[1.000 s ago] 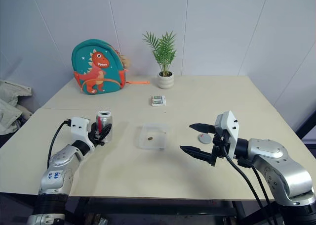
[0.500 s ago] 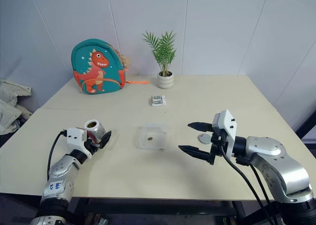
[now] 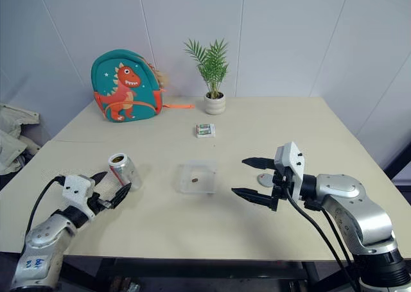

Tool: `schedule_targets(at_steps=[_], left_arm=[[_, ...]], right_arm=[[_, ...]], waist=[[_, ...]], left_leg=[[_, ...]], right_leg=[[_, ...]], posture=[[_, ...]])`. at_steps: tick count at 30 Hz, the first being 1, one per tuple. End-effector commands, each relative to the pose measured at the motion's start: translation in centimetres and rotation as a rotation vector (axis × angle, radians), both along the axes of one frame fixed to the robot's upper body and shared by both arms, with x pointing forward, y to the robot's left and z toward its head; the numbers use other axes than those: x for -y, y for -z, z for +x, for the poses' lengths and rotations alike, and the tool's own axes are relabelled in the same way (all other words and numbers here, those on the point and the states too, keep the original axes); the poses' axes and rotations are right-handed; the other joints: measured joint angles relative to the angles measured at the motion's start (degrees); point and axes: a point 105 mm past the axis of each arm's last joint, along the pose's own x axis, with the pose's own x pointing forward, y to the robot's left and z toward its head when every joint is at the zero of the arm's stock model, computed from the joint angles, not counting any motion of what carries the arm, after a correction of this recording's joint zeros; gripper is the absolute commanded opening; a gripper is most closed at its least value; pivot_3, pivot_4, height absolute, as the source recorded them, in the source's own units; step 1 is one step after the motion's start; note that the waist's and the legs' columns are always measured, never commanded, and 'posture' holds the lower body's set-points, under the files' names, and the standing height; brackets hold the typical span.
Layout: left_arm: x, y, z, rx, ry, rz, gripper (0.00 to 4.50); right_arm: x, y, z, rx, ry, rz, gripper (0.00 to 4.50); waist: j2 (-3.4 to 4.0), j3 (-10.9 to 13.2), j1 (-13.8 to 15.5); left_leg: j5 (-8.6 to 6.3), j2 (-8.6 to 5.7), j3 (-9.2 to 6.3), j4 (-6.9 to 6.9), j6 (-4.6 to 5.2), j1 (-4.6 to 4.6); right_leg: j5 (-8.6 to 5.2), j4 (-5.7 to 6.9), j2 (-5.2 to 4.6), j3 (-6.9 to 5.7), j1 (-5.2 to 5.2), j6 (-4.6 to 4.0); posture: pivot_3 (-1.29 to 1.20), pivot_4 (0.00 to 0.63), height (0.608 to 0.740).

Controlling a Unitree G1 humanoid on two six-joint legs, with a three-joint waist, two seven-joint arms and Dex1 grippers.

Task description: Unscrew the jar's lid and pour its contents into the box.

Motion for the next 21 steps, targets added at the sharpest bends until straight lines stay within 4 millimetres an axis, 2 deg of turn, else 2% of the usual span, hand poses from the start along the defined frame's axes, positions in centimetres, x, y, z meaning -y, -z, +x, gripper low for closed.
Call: schedule_targets(at_steps=[1, 4, 8, 12, 17, 21], left_arm=[[0.0, -2.9, -1.9, 0.051, 0.093, 0.092, 4.48], [1.3, -5.0, -3.2, 0.051, 0.233, 0.171, 4.48], [4.0, -7.2, -4.3, 0.015, 0.471, 0.246, 4.48], [5.5, -7.7, -3.7, -0.014, 0.631, 0.327, 4.48], [6.5, -7.5, -2.6, -0.03, 0.73, 0.336, 4.48], [6.9, -7.7, -2.2, -0.015, 0.743, 0.328, 4.48]], right_arm=[[0.3, -0.7, -0.2, 0.055, -0.017, -0.007, 4.5], [0.9, -0.7, -0.3, 0.07, -0.02, -0.033, 4.5], [1.7, -1.0, -0.7, 0.111, -0.026, -0.07, 4.5], [2.3, -1.4, -1.3, 0.121, -0.052, -0.118, 4.5], [3.0, -1.2, -2.1, 0.1, -0.068, -0.155, 4.5], [3.2, -1.4, -2.2, 0.1, -0.048, -0.145, 4.5]], waist=[[0.0, 0.0, 0.0], [0.0, 0.0, 0.1], [0.0, 0.0, 0.3], [0.01, 0.0, 0.2], [0.01, 0.0, -0.4], [0.0, 0.0, -1.1]], left_leg=[[0.0, 0.0, 0.01, -0.08, 0.0, 0.01], [0.0, 0.02, 0.02, -0.16, 0.0, 0.0], [0.0, -0.02, 0.04, -0.23, 0.02, -0.02], [-0.01, -0.04, 0.11, -0.28, 0.06, -0.03], [-0.01, 0.01, 0.13, -0.33, 0.06, -0.02], [-0.03, 0.03, 0.12, -0.35, 0.08, -0.03]], right_leg=[[-0.03, -0.03, -0.01, 0.0, -0.01, -0.05], [-0.45, -0.09, -0.03, -0.01, -0.03, -0.84], [-0.45, -0.25, -0.1, -0.02, 0.0, -0.84], [-0.45, -0.31, -0.08, -0.01, 0.0, -0.83], [-0.41, -0.31, 0.04, 0.01, -0.02, -0.76], [0.07, -0.3, 0.05, 0.01, -0.04, 0.12]], posture=[[0.0, 0.15, 0.74], [0.0, 0.15, 0.74], [0.0, 0.15, 0.74], [0.0, 0.15, 0.74], [0.0, 0.15, 0.74], [0.0, 0.15, 0.74]])
